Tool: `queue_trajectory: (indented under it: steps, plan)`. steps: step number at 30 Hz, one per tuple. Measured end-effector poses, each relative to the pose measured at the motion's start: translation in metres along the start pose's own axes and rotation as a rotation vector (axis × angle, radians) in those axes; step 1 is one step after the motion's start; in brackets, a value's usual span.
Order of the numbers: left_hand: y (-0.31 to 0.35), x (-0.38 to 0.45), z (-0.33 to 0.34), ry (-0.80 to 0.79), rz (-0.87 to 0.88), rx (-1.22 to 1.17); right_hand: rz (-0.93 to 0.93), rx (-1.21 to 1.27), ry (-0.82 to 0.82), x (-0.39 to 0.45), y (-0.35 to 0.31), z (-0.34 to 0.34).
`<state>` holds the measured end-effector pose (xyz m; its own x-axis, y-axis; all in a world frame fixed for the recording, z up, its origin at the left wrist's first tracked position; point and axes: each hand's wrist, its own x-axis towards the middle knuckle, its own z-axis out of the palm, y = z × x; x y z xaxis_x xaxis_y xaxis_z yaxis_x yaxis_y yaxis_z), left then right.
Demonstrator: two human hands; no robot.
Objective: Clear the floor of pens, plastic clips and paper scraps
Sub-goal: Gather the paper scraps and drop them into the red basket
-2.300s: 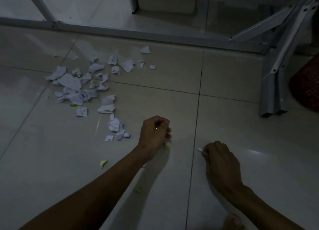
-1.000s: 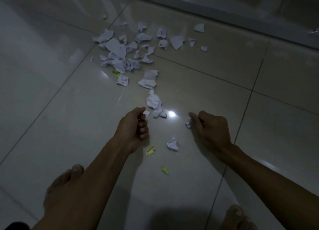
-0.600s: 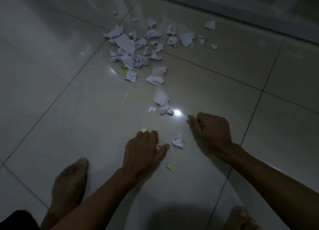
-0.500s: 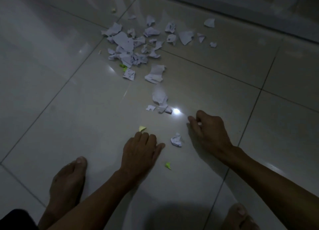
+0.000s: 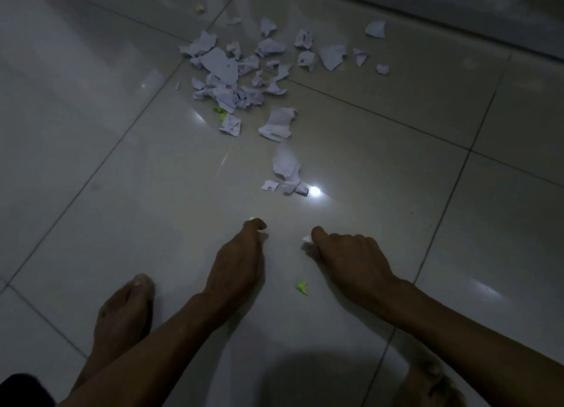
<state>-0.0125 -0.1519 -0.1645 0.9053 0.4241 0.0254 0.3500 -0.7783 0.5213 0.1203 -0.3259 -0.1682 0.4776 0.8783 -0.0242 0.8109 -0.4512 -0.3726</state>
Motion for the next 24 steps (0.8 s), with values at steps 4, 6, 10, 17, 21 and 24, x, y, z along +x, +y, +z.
queue_trajectory:
  steps: [4,6,10,17,21,24]
  plan:
    - [0.004,0.012,-0.012,0.191,-0.131,0.034,0.163,0.691,0.138,0.005,-0.001,-0.018]
    - [0.008,0.021,-0.014,0.182,-0.241,0.085,0.44,1.152,0.162,0.012,-0.002,-0.03]
    - [-0.001,0.027,-0.002,0.06,-0.196,0.381,0.846,1.923,-0.058,0.02,0.011,-0.035]
    - [-0.014,0.026,0.002,0.158,-0.04,0.476,0.811,2.22,-0.004,0.021,0.016,-0.032]
    - [-0.001,0.021,-0.008,-0.095,0.139,0.1,0.741,2.372,-0.051,0.017,0.022,-0.034]
    - [0.016,0.007,-0.011,-0.456,0.084,-0.034,0.726,2.378,-0.065,0.014,0.026,-0.034]
